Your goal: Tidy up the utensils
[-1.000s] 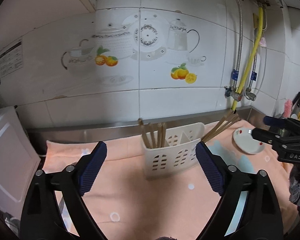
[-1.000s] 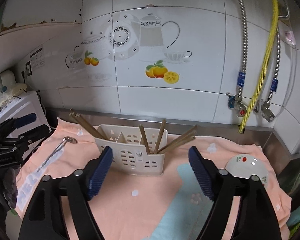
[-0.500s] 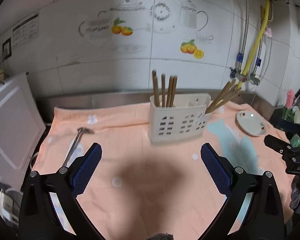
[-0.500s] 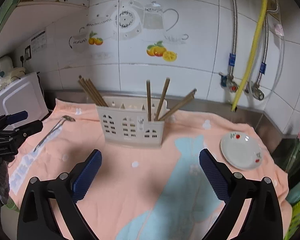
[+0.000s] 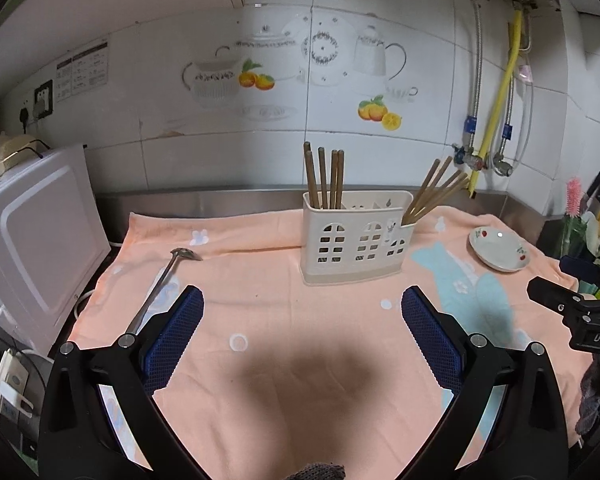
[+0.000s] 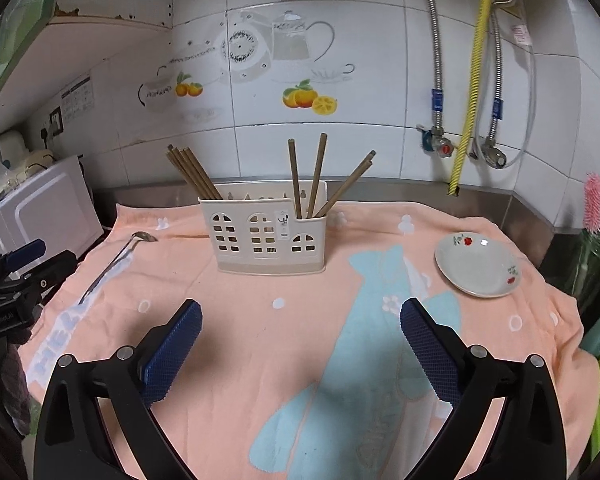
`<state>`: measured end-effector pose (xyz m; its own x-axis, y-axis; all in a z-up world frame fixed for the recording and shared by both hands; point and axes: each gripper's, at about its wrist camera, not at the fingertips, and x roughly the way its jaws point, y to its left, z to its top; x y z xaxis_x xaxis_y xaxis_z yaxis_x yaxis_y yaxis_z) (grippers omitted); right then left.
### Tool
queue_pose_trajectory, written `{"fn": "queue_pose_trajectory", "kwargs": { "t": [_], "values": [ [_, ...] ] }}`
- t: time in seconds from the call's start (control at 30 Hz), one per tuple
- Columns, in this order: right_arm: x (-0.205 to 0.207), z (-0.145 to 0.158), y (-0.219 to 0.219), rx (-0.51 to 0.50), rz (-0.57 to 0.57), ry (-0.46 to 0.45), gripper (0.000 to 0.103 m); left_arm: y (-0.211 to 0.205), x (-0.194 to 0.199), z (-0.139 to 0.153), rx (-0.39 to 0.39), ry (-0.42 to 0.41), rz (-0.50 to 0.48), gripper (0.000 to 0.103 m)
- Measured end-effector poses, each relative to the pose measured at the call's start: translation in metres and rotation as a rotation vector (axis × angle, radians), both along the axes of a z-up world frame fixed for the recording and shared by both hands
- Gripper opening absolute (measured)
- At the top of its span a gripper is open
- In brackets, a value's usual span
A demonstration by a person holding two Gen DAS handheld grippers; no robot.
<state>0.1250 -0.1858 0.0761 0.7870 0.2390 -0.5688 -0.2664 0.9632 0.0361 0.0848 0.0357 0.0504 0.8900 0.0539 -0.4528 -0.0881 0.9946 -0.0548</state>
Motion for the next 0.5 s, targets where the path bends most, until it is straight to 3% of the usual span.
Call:
{"fn": "queue_pose_trajectory", "kwargs": {
  "t": [0.5],
  "values": [
    [-0.032,-0.009,-0.010,0.067,-0.016,-0.018,0.096,-0.009,-0.030,-0.012,0.011,-0.058,0.036,0.098]
  ]
}}
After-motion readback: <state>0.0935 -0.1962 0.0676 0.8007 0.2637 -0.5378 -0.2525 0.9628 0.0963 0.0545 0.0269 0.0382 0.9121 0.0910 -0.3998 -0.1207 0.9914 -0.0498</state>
